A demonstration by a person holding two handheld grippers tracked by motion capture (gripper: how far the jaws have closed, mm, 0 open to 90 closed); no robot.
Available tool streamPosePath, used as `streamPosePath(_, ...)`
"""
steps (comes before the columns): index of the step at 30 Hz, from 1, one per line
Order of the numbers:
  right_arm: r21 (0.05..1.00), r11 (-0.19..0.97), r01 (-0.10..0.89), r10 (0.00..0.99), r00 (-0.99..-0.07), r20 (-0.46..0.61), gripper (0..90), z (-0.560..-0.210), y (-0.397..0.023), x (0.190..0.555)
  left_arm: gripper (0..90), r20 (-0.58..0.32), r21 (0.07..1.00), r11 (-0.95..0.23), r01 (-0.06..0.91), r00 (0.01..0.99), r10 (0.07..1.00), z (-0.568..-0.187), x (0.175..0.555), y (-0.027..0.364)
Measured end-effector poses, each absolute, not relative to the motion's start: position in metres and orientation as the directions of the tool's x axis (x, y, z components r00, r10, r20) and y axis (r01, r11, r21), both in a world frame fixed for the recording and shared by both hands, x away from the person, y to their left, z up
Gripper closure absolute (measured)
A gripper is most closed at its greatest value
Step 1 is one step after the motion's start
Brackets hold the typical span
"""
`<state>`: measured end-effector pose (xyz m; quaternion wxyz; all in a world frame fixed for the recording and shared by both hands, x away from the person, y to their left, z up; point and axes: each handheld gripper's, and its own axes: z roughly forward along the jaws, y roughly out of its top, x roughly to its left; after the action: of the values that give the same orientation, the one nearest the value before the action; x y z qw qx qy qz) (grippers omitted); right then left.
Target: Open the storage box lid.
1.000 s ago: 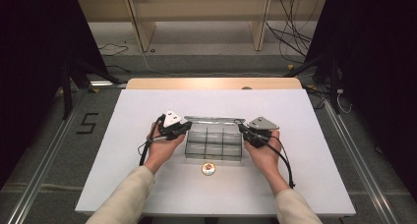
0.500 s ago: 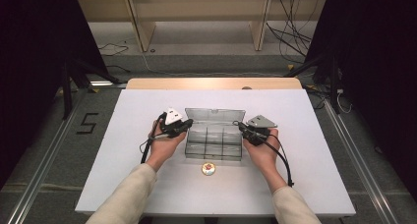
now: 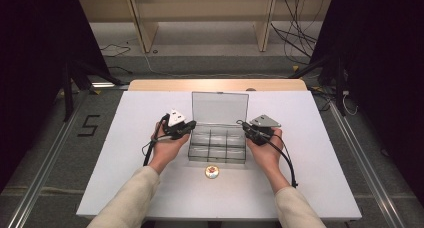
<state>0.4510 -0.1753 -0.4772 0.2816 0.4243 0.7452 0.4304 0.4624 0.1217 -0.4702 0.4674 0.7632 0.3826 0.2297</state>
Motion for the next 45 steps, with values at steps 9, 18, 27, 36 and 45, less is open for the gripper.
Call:
streamPosePath(9, 0.879, 0.277, 0.389, 0.871, -0.487, -0.060, 85.1, -0.476, -0.175, 0.448, 85.0, -0.002, 0.892, -0.273, 0.359, 0.609, 0.793, -0.467, 0.458, 0.123)
streamPosePath(18, 0.875, 0.288, 0.388, 0.854, -0.518, -0.051, 70.7, -0.465, -0.179, 0.433, 77.8, 0.001, 0.899, -0.275, 0.342, 0.624, 0.782, -0.460, 0.438, 0.133)
streamPosePath(27, 0.861, 0.293, 0.416, 0.805, -0.593, 0.013, 52.9, -0.457, -0.182, 0.406, 55.8, -0.024, 0.889, -0.291, 0.353, 0.672, 0.740, -0.456, 0.404, 0.145)
streamPosePath(36, 0.847, 0.276, 0.455, 0.780, -0.621, 0.079, 38.5, -0.462, -0.194, 0.376, 41.9, -0.040, 0.872, -0.295, 0.391, 0.658, 0.752, -0.462, 0.377, 0.162)
streamPosePath(45, 0.841, 0.310, 0.443, 0.744, -0.664, 0.076, 35.0, -0.473, -0.194, 0.350, 35.4, -0.033, 0.858, -0.320, 0.401, 0.666, 0.745, -0.478, 0.356, 0.171)
